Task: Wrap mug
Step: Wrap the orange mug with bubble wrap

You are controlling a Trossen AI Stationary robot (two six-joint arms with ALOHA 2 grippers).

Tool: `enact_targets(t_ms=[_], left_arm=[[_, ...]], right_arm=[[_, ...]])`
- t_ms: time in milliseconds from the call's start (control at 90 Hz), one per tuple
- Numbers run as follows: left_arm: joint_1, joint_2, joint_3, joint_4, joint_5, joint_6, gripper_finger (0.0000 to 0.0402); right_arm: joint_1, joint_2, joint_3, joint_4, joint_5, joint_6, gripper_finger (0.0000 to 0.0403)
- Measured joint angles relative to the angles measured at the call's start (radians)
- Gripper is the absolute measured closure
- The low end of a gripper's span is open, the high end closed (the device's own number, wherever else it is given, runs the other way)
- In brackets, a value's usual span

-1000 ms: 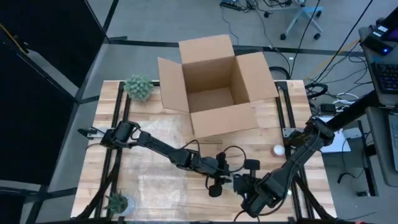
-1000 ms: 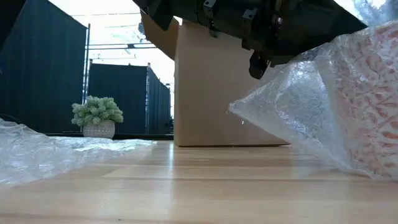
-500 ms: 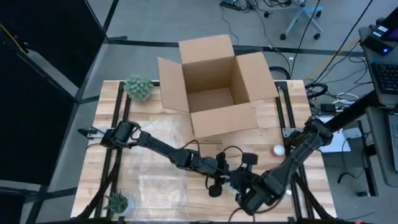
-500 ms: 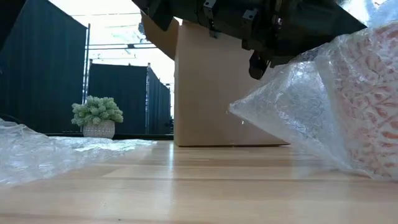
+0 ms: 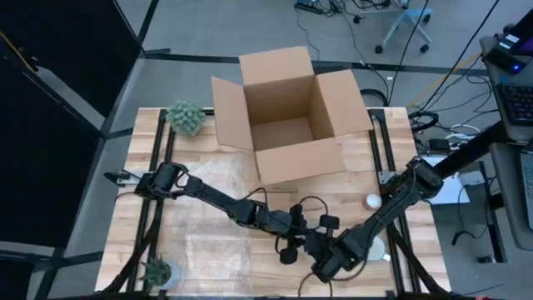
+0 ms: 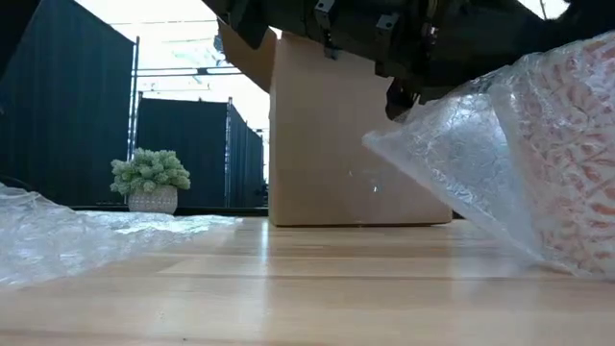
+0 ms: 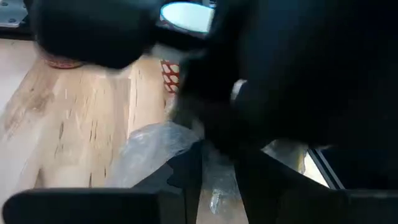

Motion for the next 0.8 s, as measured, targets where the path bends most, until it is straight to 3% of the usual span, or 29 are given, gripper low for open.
enact_targets(t_ms=[311, 522, 800], left_arm=[[0.0, 0.0, 0.0, 0.0, 0.004, 0.0, 0.032], [0.0, 0.0, 0.0, 0.0, 0.012, 0.003, 0.032], [-0.001, 0.0, 0.0, 0.0, 0.015, 0.003, 0.032]], right_arm=[[-0.045, -0.031, 0.007, -0.027, -0.11, -0.07, 0.0399], [-0.042, -0.096, 0.049, -0.064, -0.124, -0.036, 0.0395], [-0.041, -0.18, 0.05, -0.085, -0.129, -0.025, 0.032]])
